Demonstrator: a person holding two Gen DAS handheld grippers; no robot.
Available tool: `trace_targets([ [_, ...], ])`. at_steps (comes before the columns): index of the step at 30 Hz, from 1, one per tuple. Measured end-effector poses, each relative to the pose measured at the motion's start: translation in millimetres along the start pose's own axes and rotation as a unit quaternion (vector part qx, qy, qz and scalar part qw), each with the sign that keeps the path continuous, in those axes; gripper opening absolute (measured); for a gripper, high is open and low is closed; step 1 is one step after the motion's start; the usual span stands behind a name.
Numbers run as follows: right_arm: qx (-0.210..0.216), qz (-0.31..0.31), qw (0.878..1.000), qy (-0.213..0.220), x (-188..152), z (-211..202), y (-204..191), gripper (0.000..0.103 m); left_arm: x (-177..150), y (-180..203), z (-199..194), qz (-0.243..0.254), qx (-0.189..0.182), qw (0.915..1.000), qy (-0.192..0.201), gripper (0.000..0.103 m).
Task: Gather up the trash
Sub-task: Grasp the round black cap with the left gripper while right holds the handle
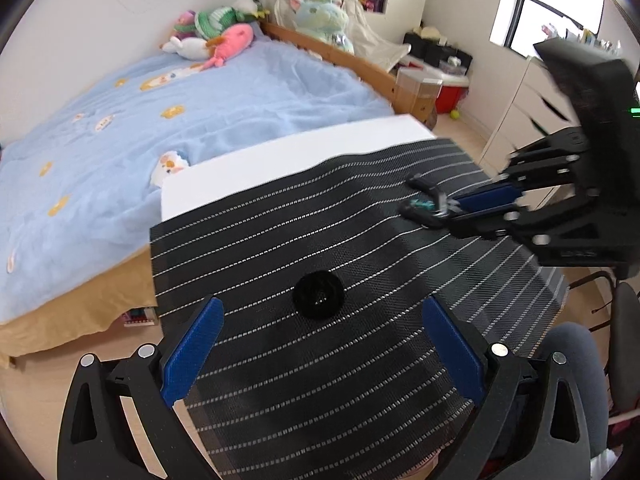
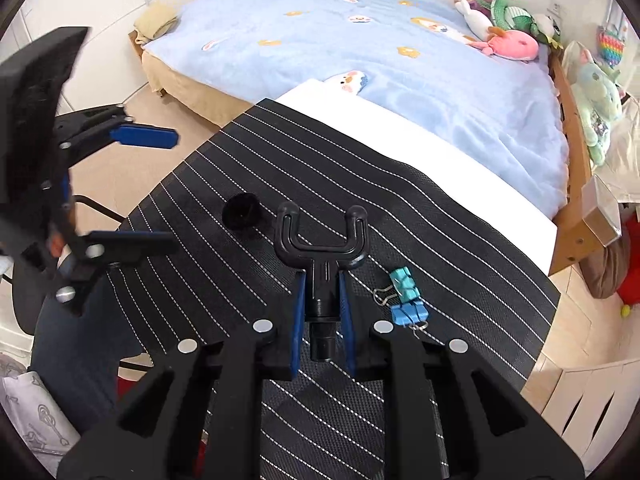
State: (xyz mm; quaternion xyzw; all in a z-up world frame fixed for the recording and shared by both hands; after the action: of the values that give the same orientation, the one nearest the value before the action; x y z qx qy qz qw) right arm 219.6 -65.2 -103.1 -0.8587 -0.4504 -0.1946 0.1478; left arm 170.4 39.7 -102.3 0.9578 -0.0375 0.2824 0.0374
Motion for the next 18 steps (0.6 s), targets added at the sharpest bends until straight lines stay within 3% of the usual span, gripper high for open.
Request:
trace_targets([
  [9, -0.007, 0.010, 1.000, 0.003, -10.8, -11.0, 10.1, 0.016, -0.2, -2.0, 43.0, -0.001, 0.015, 0.9990, -0.043, 0.093],
  [10, -0.008, 0.011, 1.000, 0.003, -12.2, -11.2, 11.1, 0.016, -1.0, -2.3, 46.3, -0.001, 0.017, 0.9988, -0.046, 0.089],
  [11, -0.008, 0.012, 1.000, 0.003, -13.6, -11.6, 11.6, 0.016, -1.7, -2.8, 48.6, -0.002, 0.015, 0.9986, -0.050, 0.075],
  [12, -0.008, 0.013, 1.000, 0.003, -14.9, -11.6, 12.1, 0.016, -3.1, -3.2, 51.9, -0.004, 0.015, 0.9982, -0.058, 0.069],
  [14, -0.007, 0.016, 1.000, 0.003, -17.0, -11.4, 13.3, 0.016, -4.0, -4.8, 53.2, -0.004, 0.015, 0.9980, -0.061, 0.068],
  [18, -0.005, 0.018, 1.000, 0.002, -19.8, -9.5, 13.6, 0.016, -4.2, -5.0, 55.1, -0.007, 0.015, 0.9979, -0.063, 0.048],
])
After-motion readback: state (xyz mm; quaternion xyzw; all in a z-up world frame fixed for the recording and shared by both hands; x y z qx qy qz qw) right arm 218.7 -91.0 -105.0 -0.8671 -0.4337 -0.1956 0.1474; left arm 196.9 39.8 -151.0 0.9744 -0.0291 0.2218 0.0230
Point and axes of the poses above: each gripper's, at about its wrist camera, not at the fingertips, and z roughly the way its jaws point, y to its right, x to its top, the point moved 4 cm from there along z, roughly the way its jaws point, and after that the axes turned 1 degree about x, right-handed, at the moved point
